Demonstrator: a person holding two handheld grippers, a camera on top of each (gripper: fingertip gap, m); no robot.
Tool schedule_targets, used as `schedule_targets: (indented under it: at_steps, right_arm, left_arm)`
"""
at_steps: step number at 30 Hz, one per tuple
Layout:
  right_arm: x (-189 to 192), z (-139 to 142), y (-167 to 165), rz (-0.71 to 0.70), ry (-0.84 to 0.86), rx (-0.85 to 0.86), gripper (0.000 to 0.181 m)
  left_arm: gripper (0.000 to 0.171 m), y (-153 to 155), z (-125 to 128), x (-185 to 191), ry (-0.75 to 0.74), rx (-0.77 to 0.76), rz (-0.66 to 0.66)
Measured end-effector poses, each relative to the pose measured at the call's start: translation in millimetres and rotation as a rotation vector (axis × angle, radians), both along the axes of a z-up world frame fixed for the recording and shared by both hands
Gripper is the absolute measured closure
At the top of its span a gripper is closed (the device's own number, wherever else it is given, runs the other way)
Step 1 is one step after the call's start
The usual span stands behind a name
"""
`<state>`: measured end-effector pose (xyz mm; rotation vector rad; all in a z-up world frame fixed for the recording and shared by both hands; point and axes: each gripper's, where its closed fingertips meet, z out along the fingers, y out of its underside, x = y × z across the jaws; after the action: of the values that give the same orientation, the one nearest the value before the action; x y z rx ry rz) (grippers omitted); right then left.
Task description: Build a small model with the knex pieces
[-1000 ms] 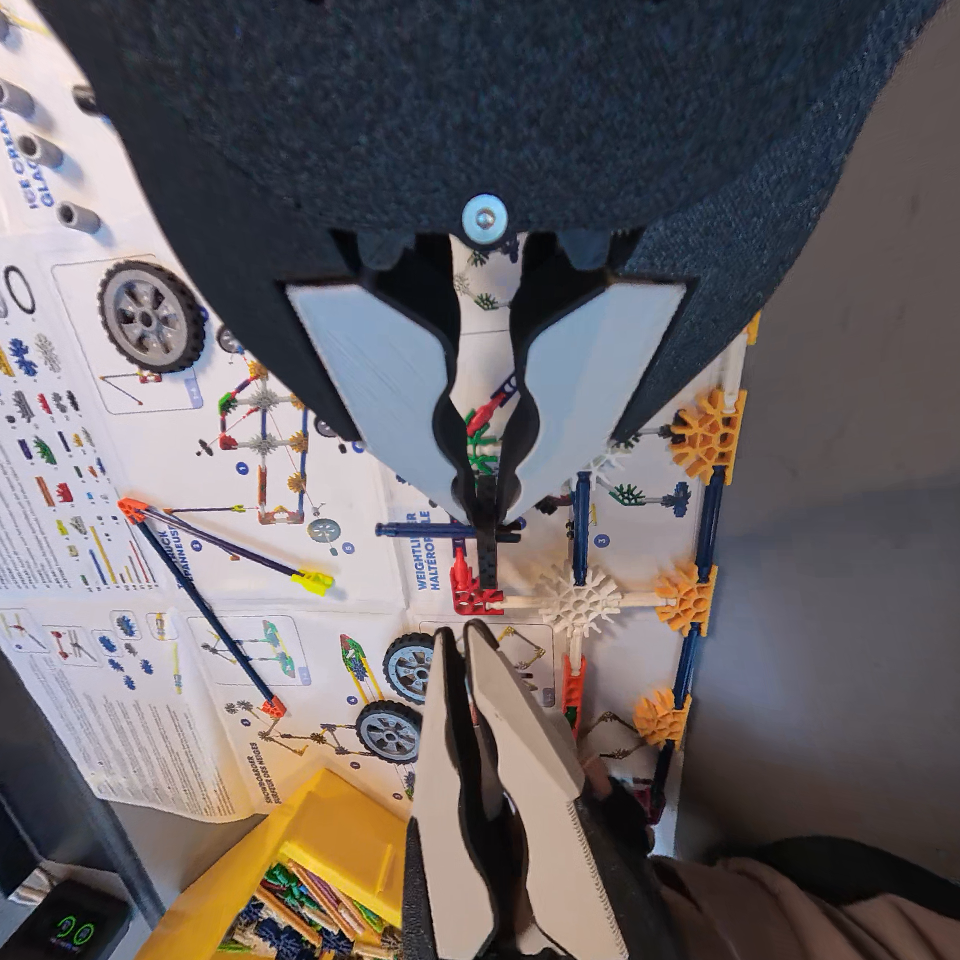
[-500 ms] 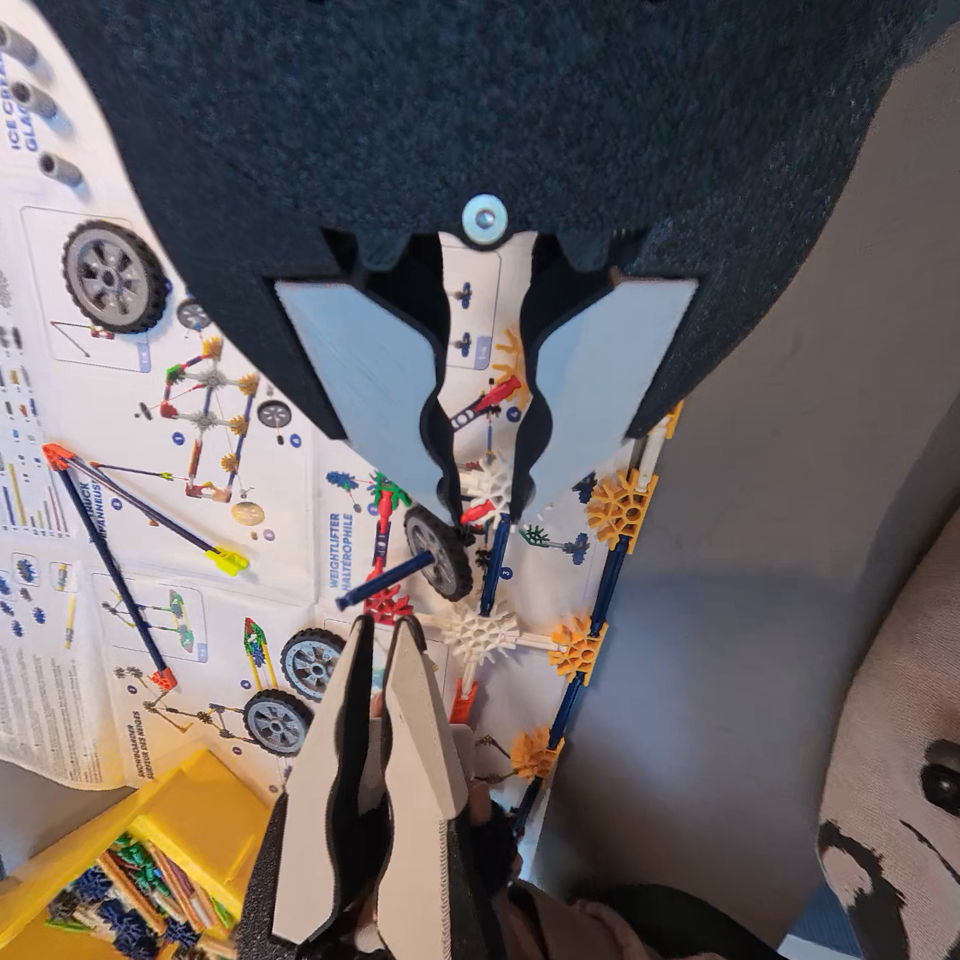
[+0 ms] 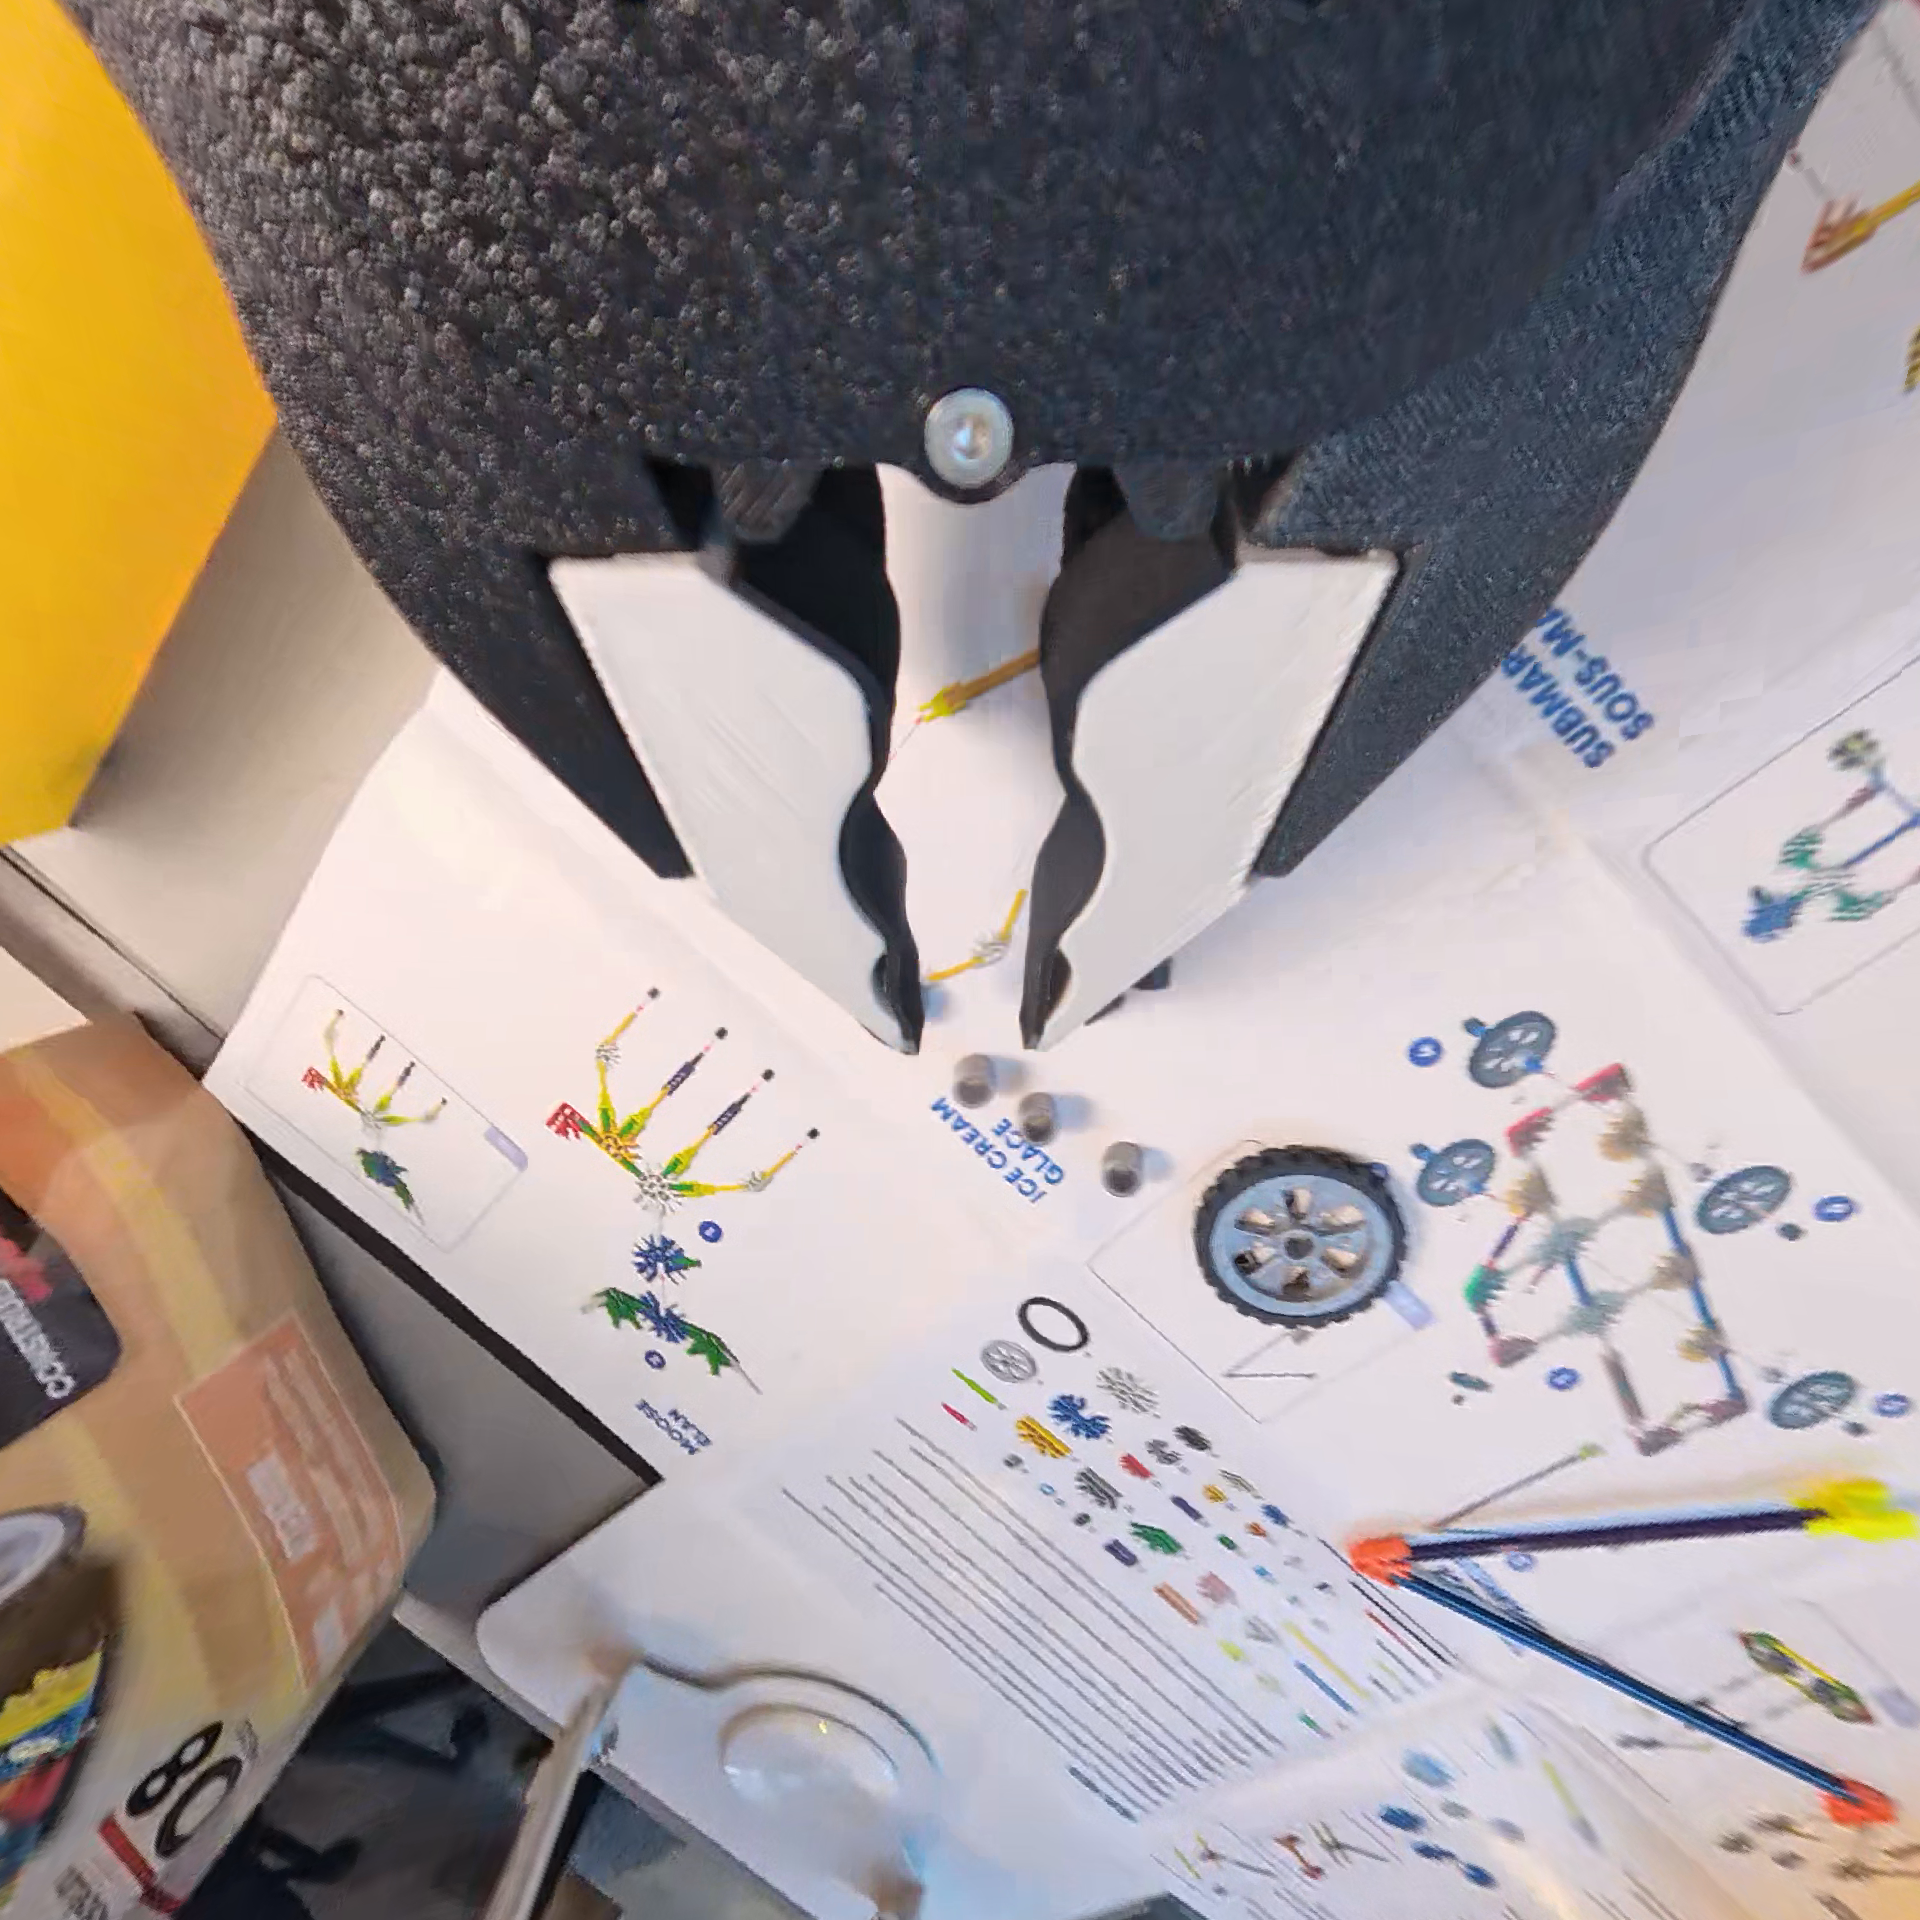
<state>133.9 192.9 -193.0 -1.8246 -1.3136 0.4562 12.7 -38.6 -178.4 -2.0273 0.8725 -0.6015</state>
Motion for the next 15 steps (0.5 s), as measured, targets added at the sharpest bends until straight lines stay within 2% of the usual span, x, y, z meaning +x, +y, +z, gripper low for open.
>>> schedule_targets:
  at_steps: [6, 12, 15]
  right_arm:
    - [4, -10, 18, -0.082, -0.022, -0.051, 0.161]
    - [5, -18, 19, -0.082, -0.035, -0.076, 0.161]
    - [6, -19, 21, -0.085, -0.059, -0.047, 0.172]
  left_arm:
    - [0.158, 1, 2, -6, 0.004, 0.008, -0.001]
    - [0.158, -1, -7, -5, 0.005, -0.025, -0.023]
    - [0.158, -3, -8, -4, 0.006, -0.03, -0.034]
